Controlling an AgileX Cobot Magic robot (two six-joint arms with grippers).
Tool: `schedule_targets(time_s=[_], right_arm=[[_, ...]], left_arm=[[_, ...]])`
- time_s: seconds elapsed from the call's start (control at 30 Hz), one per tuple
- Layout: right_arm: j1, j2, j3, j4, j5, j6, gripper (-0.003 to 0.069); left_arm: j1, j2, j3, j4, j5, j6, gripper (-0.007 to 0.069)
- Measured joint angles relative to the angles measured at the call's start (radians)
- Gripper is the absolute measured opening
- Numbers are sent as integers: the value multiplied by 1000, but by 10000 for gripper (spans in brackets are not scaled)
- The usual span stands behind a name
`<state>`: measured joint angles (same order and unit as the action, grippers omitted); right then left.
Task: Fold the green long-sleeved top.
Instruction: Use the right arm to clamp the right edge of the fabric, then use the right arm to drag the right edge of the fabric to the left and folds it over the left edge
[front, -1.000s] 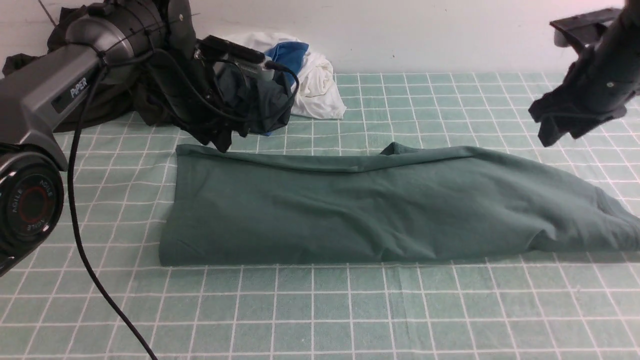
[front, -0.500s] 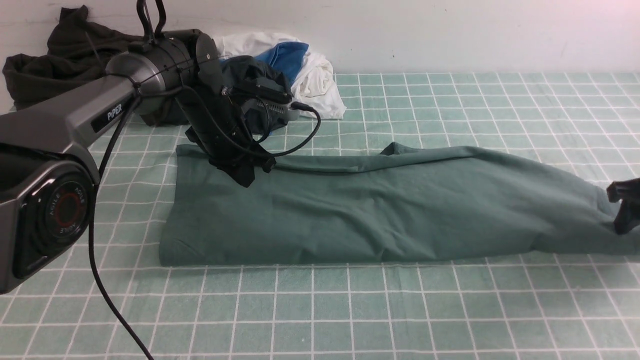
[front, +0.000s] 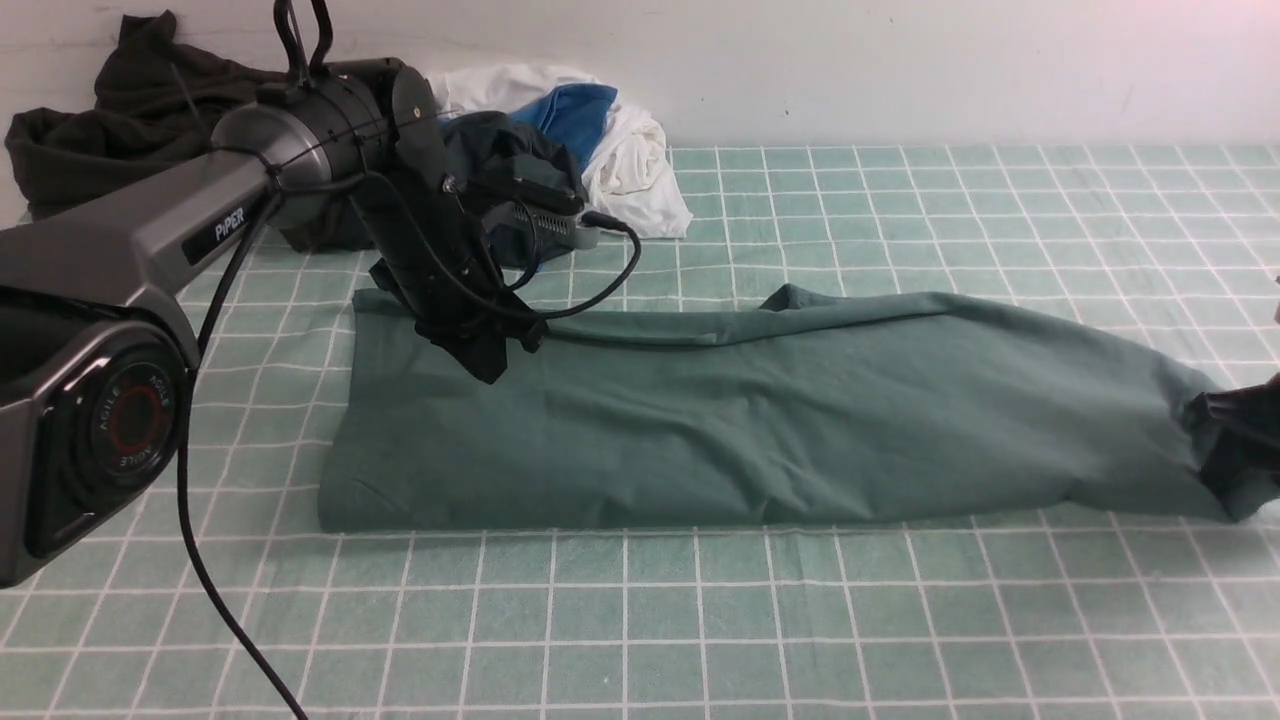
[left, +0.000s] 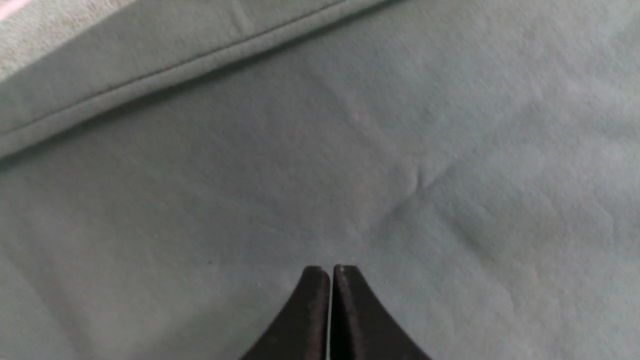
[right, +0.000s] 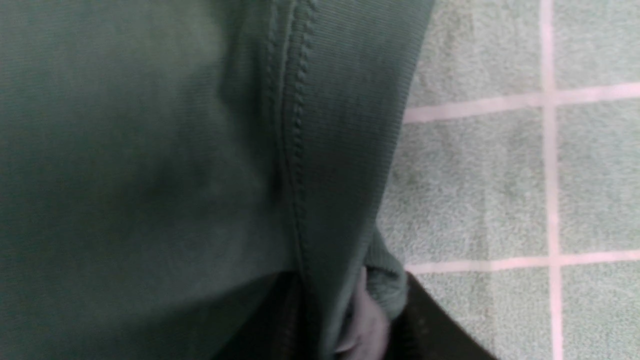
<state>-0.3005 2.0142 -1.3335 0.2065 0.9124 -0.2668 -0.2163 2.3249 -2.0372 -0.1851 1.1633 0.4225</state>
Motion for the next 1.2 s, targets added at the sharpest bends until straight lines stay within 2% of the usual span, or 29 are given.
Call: schedule_targets(time_s=[0.03,0.1,0.23,0.37,0.53,0.67,0.73,0.77,0.8,0.9,1.0,1.1,1.17,1.2], right_arm=[[0,-2,-1,-6,5,-2,114],[0,-13,-8,-32,25,4,69],[0,-116,-67,-179,71,111,68],[21,-237,-149,-222,94,142,68],[256,-375,-297,-137,108,77,68],[523,-353,-365,-10,72,11,68],[638,-311,-381,46,30,-10,68],[650,-305,-384,52,23,-14,68],[742,-256,-388,90,-33,-30,68],[884,-146,-388,138,-162,-45,68],[978,-36,-389,150,-285,-50,68],[1021,39,-406,155,-323,-61,94],[1036,73,-426,159,-320,-67,134],[1041,88,-444,167,-308,-70,189]], left_arm=[[0,-2,-2,8,12,5,-3],[0,-14,-8,27,31,12,-3],[4,-110,-47,118,57,11,-3],[19,-225,-70,158,66,-2,-3],[47,-419,-78,192,75,-34,-3],[50,-542,-76,242,87,-69,-3],[50,-597,-63,268,93,-90,-3],[50,-604,-59,271,92,-93,-3],[50,-653,-39,295,94,-112,-3],[50,-743,18,321,95,-149,-3],[50,-832,111,325,96,-186,-3],[50,-902,204,325,97,-209,-3],[50,-950,283,325,97,-220,-3],[50,-994,359,325,97,-234,-3]])
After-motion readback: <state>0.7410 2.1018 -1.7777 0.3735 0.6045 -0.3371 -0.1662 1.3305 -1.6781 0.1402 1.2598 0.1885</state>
